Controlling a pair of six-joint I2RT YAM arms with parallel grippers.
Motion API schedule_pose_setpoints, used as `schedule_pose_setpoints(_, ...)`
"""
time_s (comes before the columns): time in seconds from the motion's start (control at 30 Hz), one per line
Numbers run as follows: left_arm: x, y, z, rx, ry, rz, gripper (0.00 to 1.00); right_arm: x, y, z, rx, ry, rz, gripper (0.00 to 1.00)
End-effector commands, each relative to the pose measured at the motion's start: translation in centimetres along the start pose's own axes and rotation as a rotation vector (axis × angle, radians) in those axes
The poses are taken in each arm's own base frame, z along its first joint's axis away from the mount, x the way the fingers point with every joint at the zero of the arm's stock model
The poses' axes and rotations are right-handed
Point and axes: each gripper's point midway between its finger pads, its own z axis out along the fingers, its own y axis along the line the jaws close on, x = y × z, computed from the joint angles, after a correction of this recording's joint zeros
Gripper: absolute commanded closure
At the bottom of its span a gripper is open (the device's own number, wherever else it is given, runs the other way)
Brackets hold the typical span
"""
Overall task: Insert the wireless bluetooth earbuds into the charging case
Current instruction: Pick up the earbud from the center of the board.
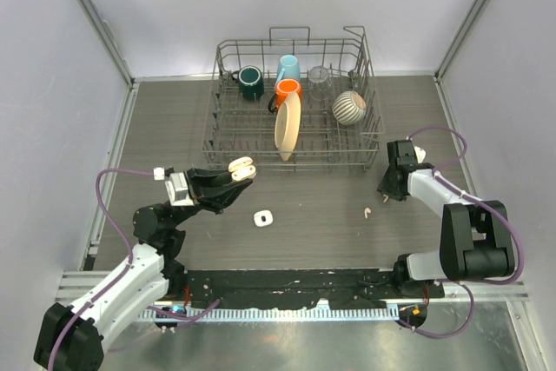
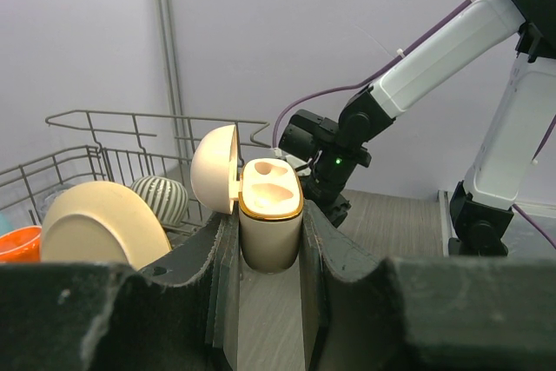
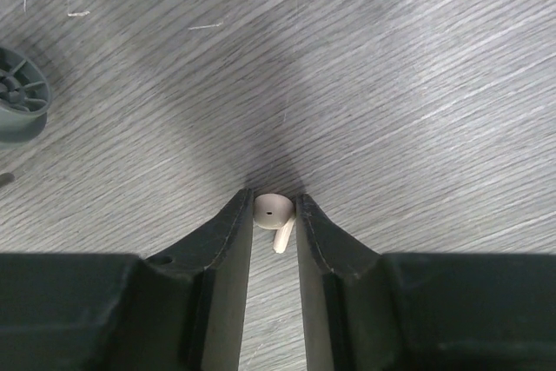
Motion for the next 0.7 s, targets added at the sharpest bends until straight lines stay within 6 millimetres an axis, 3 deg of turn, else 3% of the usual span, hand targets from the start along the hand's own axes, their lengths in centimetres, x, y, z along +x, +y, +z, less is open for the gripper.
schedule_pose_setpoints(0.0,-1.1,-0.1,0.3,0.008,-0.032,0.033,1.0,0.0,0.1,0.2,0.011,0.018,-0.029,0.71)
schedule_pose_setpoints(0.27,-1.1,-0.1,0.2,0.004,-0.033,0.033,1.0,-0.4,0.0,-0.2,0.013,0.004,-0.021,0.88)
schedule_pose_setpoints(0.4,-1.2,-0.1,0.2,0.0,-0.037,0.035,1.0,-1.7,0.7,-2.2,-0.02,-0.053,0.001,0.99)
schedule_pose_setpoints(0.5,-1.1,0.2,0.2,-0.012,-0.035,0.032,1.0,-3.8,2.0,-5.9,-0.1,-0.166,0.037,0.99)
schedule_pose_setpoints(0.67,-1.1,0.8,0.3,-0.043,-0.039,0.026,1.0,-6.1,5.4,-14.7,-0.299,-0.367,0.027,0.99)
